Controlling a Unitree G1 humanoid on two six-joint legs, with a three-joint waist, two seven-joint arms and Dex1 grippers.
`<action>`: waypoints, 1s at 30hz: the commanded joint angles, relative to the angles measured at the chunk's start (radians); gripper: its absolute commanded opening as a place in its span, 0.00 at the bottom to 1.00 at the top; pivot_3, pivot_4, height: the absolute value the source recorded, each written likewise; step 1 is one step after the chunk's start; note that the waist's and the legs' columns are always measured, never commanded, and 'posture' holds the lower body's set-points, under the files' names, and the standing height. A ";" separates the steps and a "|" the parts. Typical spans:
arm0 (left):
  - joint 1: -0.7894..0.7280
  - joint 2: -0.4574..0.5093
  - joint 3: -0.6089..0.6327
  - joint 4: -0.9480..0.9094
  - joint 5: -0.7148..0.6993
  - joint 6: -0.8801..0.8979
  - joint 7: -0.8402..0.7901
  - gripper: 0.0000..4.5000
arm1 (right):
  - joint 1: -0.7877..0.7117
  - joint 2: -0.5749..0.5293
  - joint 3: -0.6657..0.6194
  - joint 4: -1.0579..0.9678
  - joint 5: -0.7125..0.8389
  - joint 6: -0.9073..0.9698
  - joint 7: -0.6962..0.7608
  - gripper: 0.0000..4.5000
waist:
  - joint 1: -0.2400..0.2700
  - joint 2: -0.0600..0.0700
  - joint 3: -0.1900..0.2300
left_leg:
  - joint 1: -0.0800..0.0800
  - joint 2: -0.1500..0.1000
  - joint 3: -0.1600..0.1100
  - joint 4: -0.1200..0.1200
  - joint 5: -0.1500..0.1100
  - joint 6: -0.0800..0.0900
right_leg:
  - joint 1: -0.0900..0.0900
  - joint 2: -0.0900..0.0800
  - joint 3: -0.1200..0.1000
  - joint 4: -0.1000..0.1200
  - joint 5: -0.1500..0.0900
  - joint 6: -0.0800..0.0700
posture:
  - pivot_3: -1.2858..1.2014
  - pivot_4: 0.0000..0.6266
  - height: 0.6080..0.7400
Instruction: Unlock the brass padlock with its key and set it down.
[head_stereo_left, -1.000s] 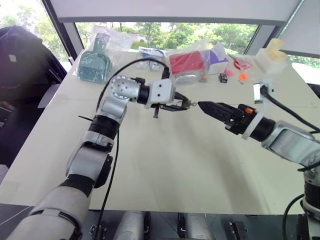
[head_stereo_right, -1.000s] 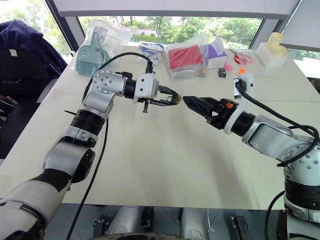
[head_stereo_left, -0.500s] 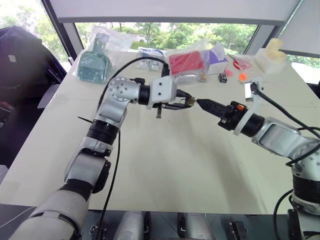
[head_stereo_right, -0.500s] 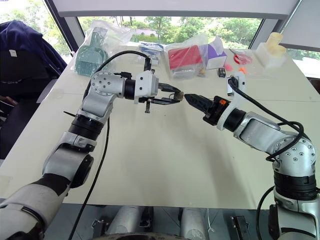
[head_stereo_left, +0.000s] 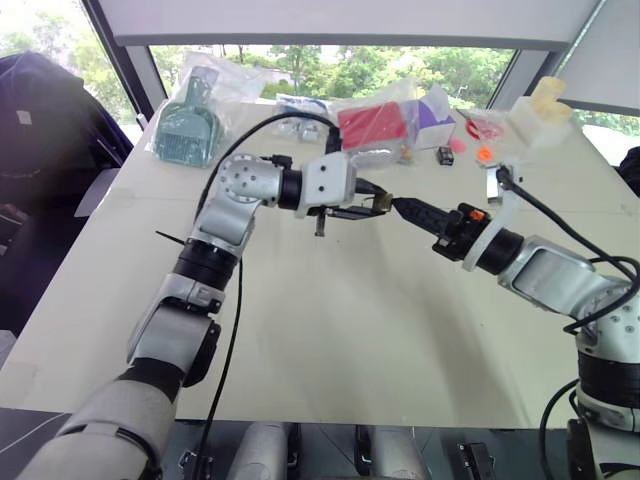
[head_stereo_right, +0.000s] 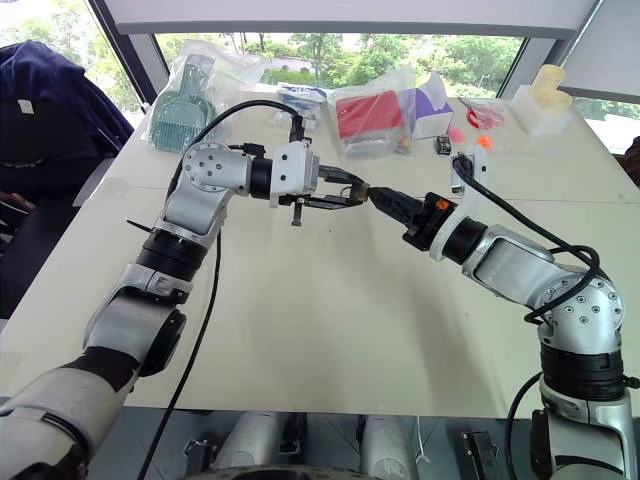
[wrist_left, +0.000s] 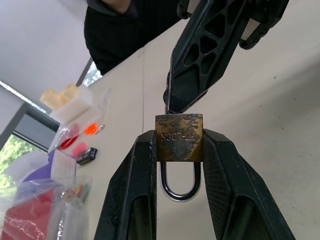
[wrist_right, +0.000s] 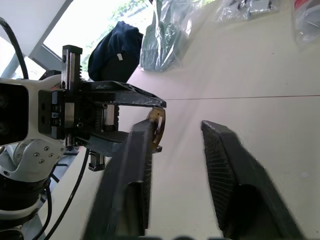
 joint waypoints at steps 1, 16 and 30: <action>-0.011 0.004 0.008 -0.044 -0.028 -0.007 0.011 0.15 | -0.016 0.001 -0.021 0.002 0.010 -0.022 -0.012 0.01 | 0.001 0.000 0.000 | 0.000 0.000 0.000 0.000 0.000 0.000 | 0.000 0.000 0.000 0.000 0.000 0.000 | 0.52 0.24 1.00; -0.024 -0.006 0.021 -0.043 -0.017 -0.078 0.089 0.15 | -0.009 0.064 -0.022 0.037 0.109 -0.091 -0.142 0.01 | 0.000 0.000 0.000 | 0.000 0.000 0.000 0.000 0.000 0.000 | 0.000 0.000 0.000 0.000 0.000 0.000 | 0.52 0.24 1.00; -0.017 0.009 0.008 0.001 0.169 -0.422 0.356 0.15 | -0.012 0.212 -0.026 0.059 0.250 -0.279 -0.395 0.01 | -0.004 0.000 0.000 | 0.000 0.000 0.000 0.000 0.000 0.000 | 0.000 0.000 0.000 0.000 0.000 0.000 | 0.52 0.24 1.00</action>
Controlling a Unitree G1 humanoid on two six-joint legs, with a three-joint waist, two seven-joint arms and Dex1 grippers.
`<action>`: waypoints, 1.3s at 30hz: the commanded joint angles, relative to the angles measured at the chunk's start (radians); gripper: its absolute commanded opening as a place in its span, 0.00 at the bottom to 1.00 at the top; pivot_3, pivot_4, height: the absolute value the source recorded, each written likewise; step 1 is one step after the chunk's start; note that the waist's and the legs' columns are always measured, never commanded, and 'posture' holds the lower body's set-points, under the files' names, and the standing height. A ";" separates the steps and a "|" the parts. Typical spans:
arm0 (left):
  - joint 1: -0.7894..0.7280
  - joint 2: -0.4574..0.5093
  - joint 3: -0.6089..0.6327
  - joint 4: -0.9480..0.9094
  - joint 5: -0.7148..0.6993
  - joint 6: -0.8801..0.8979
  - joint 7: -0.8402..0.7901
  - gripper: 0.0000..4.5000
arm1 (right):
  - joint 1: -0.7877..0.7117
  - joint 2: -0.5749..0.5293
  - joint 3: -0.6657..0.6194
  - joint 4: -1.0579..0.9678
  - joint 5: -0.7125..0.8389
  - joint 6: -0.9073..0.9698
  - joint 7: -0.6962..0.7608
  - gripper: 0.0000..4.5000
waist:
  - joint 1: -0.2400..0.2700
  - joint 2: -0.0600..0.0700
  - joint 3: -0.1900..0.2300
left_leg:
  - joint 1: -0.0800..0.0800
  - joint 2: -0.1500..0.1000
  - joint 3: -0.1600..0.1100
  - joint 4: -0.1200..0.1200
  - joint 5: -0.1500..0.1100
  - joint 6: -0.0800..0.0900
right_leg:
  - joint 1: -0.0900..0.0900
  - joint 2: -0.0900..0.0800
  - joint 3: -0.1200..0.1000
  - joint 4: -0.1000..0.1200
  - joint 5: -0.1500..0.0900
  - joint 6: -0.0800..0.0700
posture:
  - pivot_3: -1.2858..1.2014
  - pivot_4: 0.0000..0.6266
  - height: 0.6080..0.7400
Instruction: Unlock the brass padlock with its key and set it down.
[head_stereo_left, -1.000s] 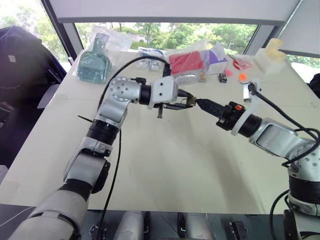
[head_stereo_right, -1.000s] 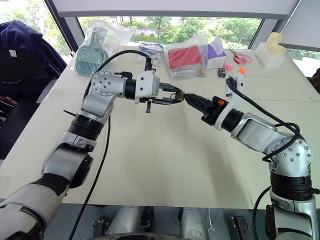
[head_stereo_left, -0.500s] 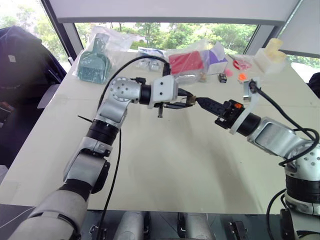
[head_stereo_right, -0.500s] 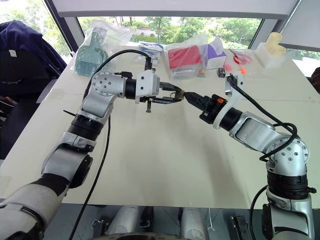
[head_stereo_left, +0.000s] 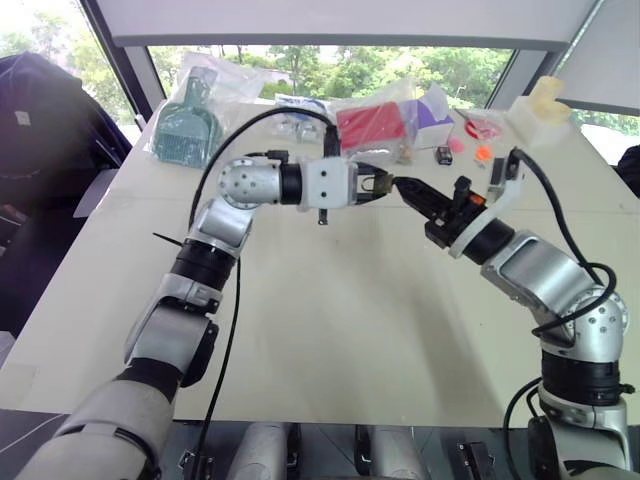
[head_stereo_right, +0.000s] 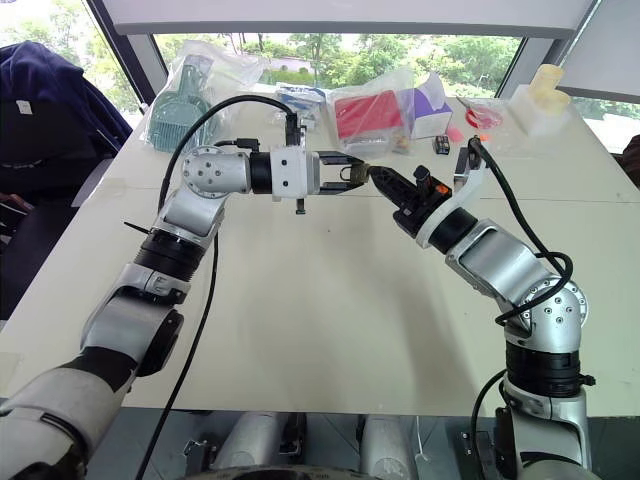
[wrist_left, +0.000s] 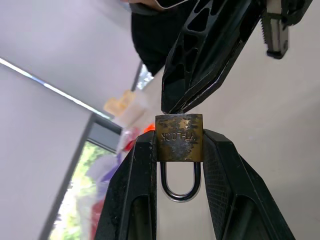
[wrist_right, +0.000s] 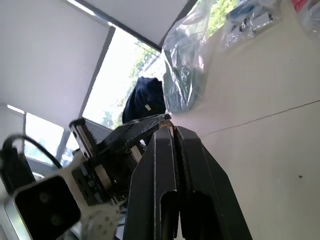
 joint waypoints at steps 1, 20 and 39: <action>-0.027 0.000 0.013 -0.037 0.019 -0.131 0.109 0.15 | 0.009 0.028 -0.027 0.036 0.009 -0.074 -0.102 0.01 | 0.000 0.000 0.000 | 0.000 0.000 0.000 0.000 0.000 0.000 | 0.000 0.000 0.000 0.000 0.000 0.000 | 0.52 0.24 1.00; -0.046 0.046 -0.053 0.069 0.083 -0.219 0.198 0.15 | 0.012 -0.045 -0.022 -0.008 -0.168 -0.051 -0.017 0.01 | -0.019 0.000 0.000 | 0.000 0.000 0.001 -0.001 0.000 0.000 | 0.000 0.000 0.000 0.000 0.002 0.004 | 0.52 0.24 1.00; -0.009 0.058 -0.076 0.013 0.010 -0.195 0.121 0.15 | -0.009 -0.222 0.013 -0.068 -0.365 0.145 0.417 0.94 | -0.018 0.001 0.000 | 0.000 0.000 0.001 -0.001 0.000 0.000 | 0.000 0.000 0.000 0.000 0.002 0.004 | 0.52 0.24 1.00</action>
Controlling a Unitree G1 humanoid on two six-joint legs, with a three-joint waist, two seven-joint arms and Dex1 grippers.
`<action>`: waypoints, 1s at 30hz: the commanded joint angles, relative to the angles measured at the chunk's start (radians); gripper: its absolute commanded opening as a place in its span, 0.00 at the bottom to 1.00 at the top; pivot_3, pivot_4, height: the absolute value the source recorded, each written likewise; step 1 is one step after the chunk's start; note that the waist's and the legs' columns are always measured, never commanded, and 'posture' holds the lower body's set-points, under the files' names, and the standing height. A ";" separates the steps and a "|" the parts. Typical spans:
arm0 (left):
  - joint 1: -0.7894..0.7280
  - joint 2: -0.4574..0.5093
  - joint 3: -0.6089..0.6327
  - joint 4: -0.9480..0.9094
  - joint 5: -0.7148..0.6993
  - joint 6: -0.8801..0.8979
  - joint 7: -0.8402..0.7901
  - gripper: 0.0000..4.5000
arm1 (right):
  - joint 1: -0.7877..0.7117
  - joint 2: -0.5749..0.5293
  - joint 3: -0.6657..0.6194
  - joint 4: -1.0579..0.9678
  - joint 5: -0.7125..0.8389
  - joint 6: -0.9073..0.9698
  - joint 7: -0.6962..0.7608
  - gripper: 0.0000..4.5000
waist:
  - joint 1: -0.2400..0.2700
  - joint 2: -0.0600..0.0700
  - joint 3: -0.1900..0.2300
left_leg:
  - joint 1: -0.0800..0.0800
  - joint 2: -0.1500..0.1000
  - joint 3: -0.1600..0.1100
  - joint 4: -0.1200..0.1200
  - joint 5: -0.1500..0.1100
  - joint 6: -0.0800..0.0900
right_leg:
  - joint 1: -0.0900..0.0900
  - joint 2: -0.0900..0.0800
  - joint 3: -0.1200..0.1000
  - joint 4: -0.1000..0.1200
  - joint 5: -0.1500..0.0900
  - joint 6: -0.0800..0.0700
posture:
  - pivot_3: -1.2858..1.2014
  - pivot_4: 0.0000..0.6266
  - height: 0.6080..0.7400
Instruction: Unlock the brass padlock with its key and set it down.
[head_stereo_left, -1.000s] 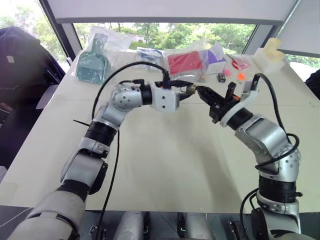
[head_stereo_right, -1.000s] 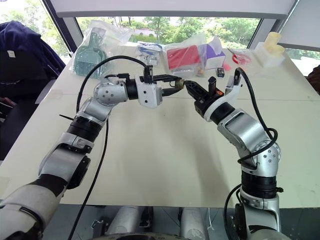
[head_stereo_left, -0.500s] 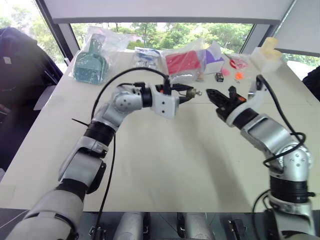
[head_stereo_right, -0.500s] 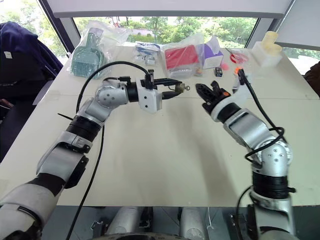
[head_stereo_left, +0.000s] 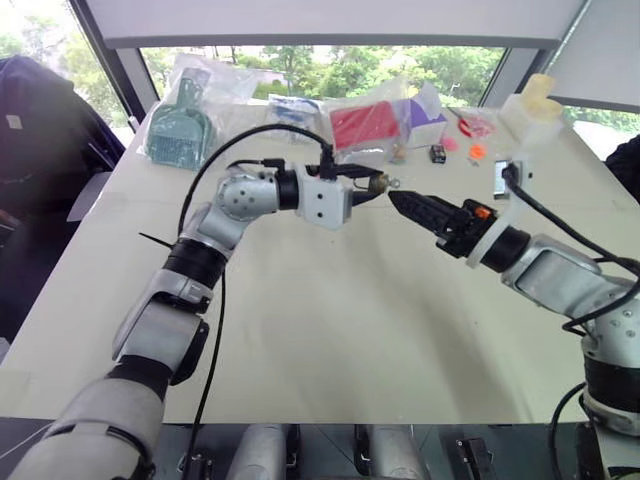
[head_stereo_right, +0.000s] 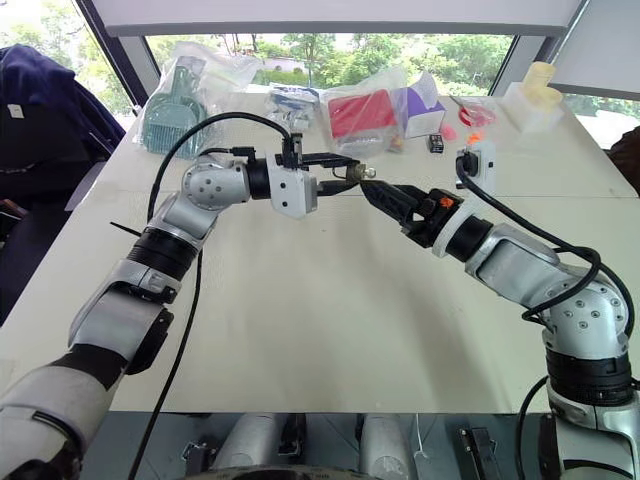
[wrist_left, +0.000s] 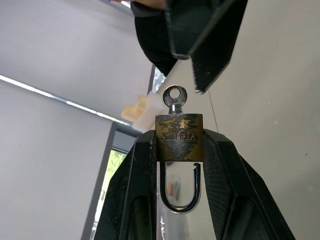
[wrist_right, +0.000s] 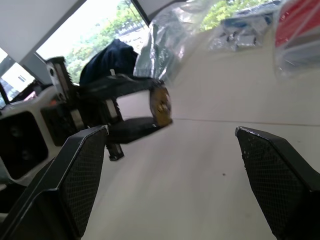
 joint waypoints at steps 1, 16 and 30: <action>0.003 -0.002 0.003 -0.073 -0.040 -0.006 -0.011 0.15 | -0.031 0.014 -0.006 -0.003 -0.014 0.000 0.015 0.94 | -0.001 0.000 0.000 | 0.000 0.000 0.000 0.000 0.000 0.000 | 0.000 0.000 0.000 0.000 0.000 0.000 | 0.52 0.24 1.00; 0.036 -0.009 0.007 -0.161 -0.069 0.030 -0.015 0.15 | -0.060 0.076 0.000 0.057 -0.069 0.034 0.067 0.43 | -0.001 0.000 0.000 | 0.000 0.000 0.000 0.000 0.000 0.000 | 0.000 0.000 0.000 0.000 0.000 0.000 | 0.52 0.24 1.00; 0.046 -0.001 -0.001 -0.166 -0.104 0.060 -0.079 0.57 | -0.066 0.112 -0.005 0.057 -0.069 0.044 0.031 0.01 | -0.002 0.000 0.000 | 0.000 0.000 0.000 0.000 0.000 0.000 | 0.000 0.000 0.000 0.000 0.000 0.000 | 0.52 0.24 1.00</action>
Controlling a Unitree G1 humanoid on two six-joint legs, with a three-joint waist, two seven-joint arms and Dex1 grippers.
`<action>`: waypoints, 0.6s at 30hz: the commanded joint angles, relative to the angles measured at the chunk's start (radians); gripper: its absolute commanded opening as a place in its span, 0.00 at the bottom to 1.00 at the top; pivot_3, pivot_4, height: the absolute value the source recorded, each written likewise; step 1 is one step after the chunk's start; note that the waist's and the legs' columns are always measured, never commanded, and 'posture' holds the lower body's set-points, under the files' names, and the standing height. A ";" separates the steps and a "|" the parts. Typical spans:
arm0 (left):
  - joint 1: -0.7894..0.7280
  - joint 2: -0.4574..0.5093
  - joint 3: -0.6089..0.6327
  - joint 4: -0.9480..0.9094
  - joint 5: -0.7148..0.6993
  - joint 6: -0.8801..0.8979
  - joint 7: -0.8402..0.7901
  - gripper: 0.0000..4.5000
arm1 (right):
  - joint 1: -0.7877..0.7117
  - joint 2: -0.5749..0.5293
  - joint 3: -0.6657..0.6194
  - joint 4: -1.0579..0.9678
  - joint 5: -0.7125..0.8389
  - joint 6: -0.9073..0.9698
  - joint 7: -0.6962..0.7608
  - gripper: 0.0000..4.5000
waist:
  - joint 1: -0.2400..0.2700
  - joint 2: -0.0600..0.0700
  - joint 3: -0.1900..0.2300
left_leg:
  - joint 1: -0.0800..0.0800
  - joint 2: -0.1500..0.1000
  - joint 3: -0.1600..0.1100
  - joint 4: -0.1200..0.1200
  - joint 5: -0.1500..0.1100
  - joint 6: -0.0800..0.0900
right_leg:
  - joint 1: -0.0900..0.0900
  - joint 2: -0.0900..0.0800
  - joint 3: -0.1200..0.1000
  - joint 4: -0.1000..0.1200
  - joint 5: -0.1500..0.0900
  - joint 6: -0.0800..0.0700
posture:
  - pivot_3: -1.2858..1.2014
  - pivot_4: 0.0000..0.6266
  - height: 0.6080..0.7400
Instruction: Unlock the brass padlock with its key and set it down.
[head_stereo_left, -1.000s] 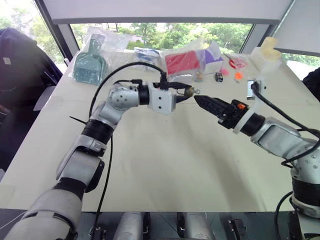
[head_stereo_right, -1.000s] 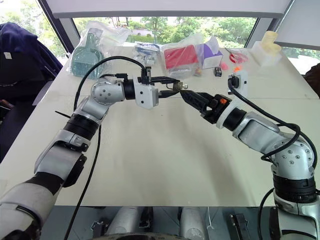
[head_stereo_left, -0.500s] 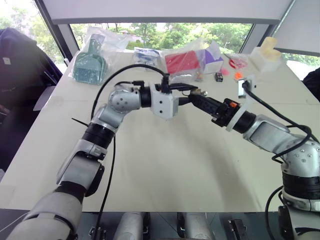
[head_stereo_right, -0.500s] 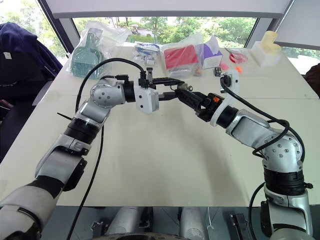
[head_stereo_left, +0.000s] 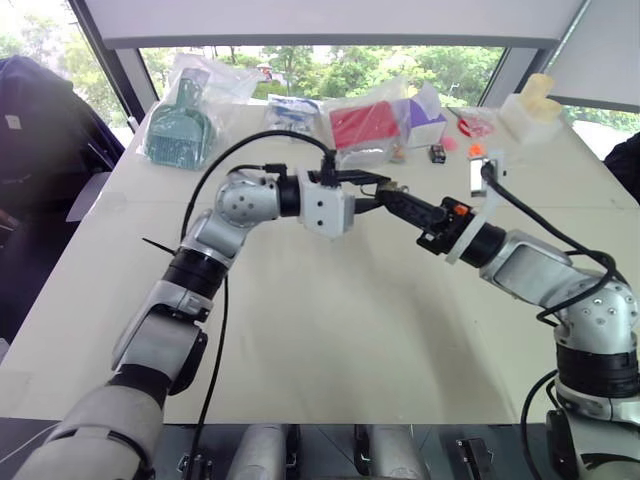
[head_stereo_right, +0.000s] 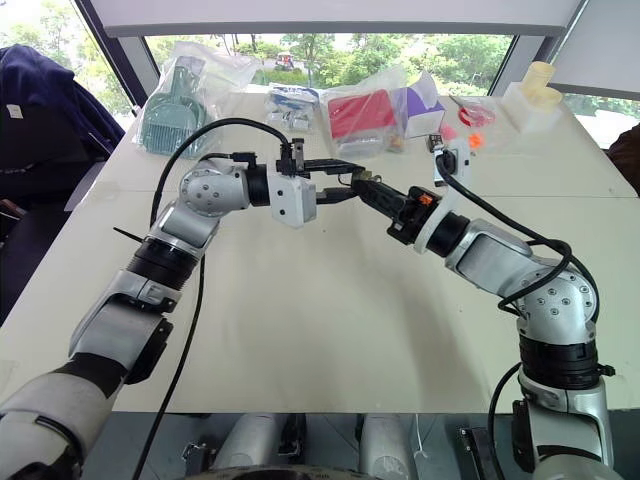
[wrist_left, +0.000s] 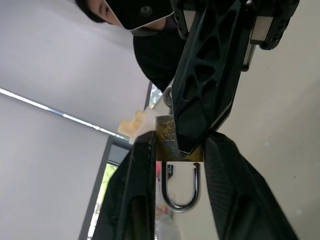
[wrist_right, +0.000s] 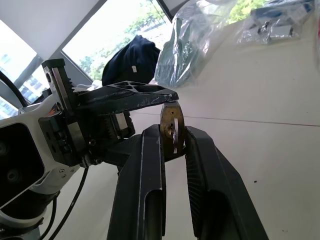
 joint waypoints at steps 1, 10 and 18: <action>-0.002 -0.001 -0.002 -0.042 -0.028 -0.003 -0.014 0.69 | -0.020 0.008 -0.033 -0.007 -0.003 -0.015 -0.020 0.01 | 0.000 0.000 0.000 | 0.000 0.000 0.000 0.000 0.000 0.000 | 0.000 0.000 0.000 0.000 0.000 0.000 | 0.52 0.24 1.00; 0.020 0.050 0.165 -0.133 -0.383 0.674 -0.156 0.99 | -0.014 0.001 -0.055 -0.009 -0.013 0.002 -0.015 0.01 | -0.006 0.000 0.000 | 0.000 0.000 0.000 0.000 0.000 -0.001 | 0.000 0.000 0.000 0.001 0.000 0.000 | 0.52 0.24 1.00; -0.019 -0.014 0.216 -0.098 -0.446 0.874 -0.134 0.99 | -0.044 0.017 -0.042 -0.004 -0.025 0.019 0.011 0.01 | 0.000 0.000 0.000 | 0.000 0.000 -0.001 0.000 0.001 -0.001 | 0.001 0.001 0.000 0.000 0.000 0.000 | 0.52 0.24 1.00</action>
